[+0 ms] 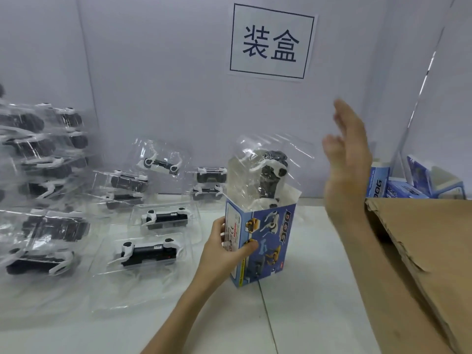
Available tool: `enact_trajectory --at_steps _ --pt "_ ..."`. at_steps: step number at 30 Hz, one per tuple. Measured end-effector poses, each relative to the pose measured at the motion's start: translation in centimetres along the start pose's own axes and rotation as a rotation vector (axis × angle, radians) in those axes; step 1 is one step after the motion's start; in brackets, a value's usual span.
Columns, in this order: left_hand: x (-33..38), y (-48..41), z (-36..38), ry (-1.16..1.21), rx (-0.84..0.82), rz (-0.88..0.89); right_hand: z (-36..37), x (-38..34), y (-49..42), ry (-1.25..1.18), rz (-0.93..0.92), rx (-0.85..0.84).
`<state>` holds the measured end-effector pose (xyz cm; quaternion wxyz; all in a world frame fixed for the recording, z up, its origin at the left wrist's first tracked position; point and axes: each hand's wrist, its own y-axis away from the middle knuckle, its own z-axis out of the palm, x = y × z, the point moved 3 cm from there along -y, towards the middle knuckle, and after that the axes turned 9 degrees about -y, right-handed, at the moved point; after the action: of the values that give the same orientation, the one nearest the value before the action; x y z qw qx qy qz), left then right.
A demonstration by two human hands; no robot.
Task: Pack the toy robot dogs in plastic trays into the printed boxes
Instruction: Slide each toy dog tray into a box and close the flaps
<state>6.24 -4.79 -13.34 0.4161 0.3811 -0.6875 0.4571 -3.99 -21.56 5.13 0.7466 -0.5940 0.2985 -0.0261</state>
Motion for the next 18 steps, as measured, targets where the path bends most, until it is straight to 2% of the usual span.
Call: enact_trajectory --at_steps 2,3,7,9,11,13,18 --pt "0.2 0.1 -0.1 -0.003 0.003 -0.001 0.8 -2.0 -2.3 0.085 -0.094 -0.193" --pt "0.3 0.2 0.0 -0.003 0.002 0.002 1.3 -2.1 -2.8 0.152 -0.063 -0.292" --pt "0.5 0.4 -0.1 -0.014 -0.010 0.010 2.7 2.6 -1.1 0.586 0.279 -0.666" --pt "0.5 0.4 -0.2 -0.026 -0.013 0.016 3.1 5.1 0.9 0.643 0.473 -0.849" --pt "0.5 0.2 -0.2 -0.005 -0.010 0.017 3.6 6.7 2.5 0.688 0.522 -0.975" --pt "0.6 0.2 -0.2 0.015 -0.008 0.016 3.9 7.1 2.8 0.714 0.483 -0.998" --pt "0.4 0.2 -0.1 -0.013 -0.014 0.019 3.6 6.7 1.4 0.577 0.330 -0.843"
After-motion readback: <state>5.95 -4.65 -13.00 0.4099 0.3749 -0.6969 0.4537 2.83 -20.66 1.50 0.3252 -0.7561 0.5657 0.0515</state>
